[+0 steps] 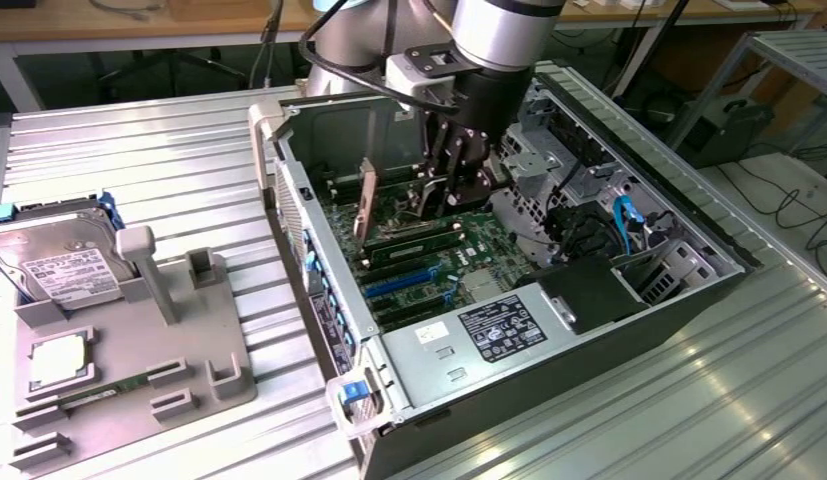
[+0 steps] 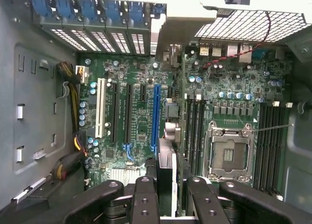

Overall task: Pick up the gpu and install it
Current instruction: 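Insert the gpu into the slot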

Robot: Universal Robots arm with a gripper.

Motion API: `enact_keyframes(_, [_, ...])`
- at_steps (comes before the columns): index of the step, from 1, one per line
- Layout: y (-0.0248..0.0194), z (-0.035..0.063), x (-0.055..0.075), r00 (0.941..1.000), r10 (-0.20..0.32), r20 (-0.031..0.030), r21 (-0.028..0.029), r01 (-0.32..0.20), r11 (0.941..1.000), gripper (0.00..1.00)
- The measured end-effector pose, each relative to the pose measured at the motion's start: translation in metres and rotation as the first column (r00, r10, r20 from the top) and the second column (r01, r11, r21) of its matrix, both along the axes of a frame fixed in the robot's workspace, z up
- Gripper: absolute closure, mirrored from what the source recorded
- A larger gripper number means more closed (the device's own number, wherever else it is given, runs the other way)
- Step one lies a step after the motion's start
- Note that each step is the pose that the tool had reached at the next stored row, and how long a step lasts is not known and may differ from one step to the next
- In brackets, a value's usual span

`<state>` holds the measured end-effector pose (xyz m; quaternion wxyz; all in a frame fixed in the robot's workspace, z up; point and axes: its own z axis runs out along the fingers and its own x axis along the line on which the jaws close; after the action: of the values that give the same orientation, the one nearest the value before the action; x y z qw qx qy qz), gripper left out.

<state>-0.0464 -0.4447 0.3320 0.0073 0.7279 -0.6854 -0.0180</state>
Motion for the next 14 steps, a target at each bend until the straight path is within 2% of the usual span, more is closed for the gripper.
enact_keyframes(9, [0.0010,-0.0169,-0.001,1.0000,0.000,-0.0001,0.0000,0.000,1.0000,0.72])
enact_keyframes(11, [0.0012,-0.0220,-0.002,1.0000,0.000,-0.0001,0.0002,0.000,1.0000,0.72])
enact_keyframes(12, [0.0012,-0.0293,-0.003,0.9999,0.016,-0.0002,0.0008,-0.016,0.9999,0.72])
enact_keyframes(14, [0.0012,-0.0351,-0.005,0.9999,0.015,0.0063,0.0014,-0.015,0.9999,0.72])
